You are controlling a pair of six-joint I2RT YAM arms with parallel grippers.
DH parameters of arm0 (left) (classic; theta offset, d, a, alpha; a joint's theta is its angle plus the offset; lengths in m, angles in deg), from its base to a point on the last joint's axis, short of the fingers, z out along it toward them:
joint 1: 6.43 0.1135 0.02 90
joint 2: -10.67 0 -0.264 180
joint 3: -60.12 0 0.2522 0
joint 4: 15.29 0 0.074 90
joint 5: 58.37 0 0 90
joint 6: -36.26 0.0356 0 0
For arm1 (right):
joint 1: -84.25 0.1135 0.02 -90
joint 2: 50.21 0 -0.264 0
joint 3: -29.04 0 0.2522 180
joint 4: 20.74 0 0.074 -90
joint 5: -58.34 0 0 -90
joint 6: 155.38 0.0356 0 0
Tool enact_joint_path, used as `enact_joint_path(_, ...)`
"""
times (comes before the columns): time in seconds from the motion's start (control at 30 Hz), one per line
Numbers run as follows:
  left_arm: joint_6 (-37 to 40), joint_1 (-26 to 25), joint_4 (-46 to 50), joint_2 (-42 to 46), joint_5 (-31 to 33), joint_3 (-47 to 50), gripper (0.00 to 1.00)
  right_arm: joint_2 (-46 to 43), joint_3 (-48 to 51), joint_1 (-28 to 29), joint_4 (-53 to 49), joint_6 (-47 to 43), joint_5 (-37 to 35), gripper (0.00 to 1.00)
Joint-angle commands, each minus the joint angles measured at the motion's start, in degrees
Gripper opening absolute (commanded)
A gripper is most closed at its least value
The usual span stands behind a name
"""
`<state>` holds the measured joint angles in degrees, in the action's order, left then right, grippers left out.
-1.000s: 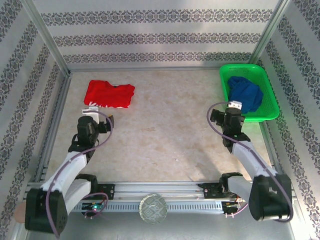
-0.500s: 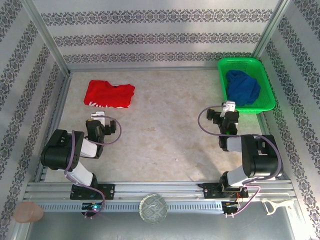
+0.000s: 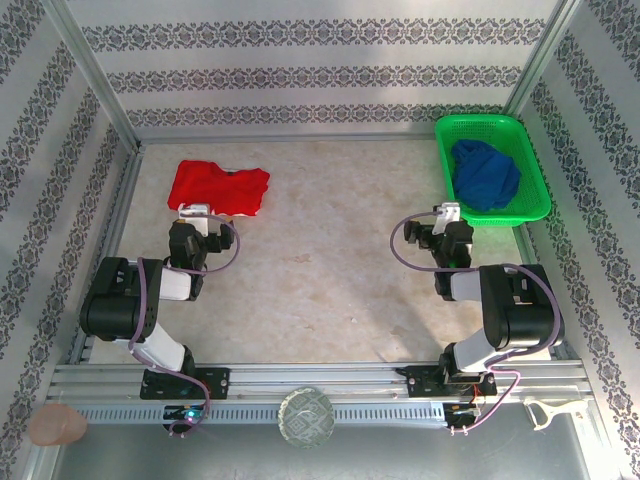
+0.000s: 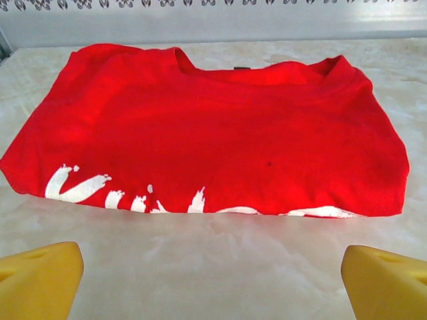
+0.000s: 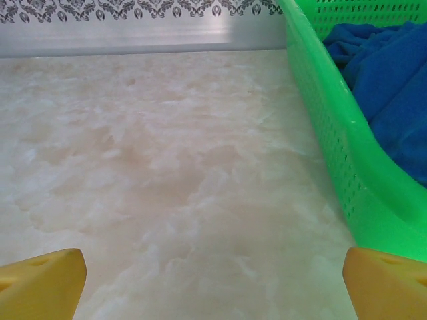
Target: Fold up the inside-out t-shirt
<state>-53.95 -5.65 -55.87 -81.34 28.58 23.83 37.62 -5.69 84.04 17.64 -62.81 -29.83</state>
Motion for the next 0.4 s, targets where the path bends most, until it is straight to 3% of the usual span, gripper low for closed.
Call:
enact_joint_path(0.0, 0.03, 0.39, 0.75, 0.51, -1.03, -0.17, 0.99, -0.29, -0.56, 1.31, 1.84, -1.51, -2.91, 0.99)
enact_joint_path(0.37, 0.66, 0.39, -0.29, 0.57, -2.73, 0.4, 0.99, -0.39, -0.49, 0.91, 1.82, -1.39, -1.85, 0.98)
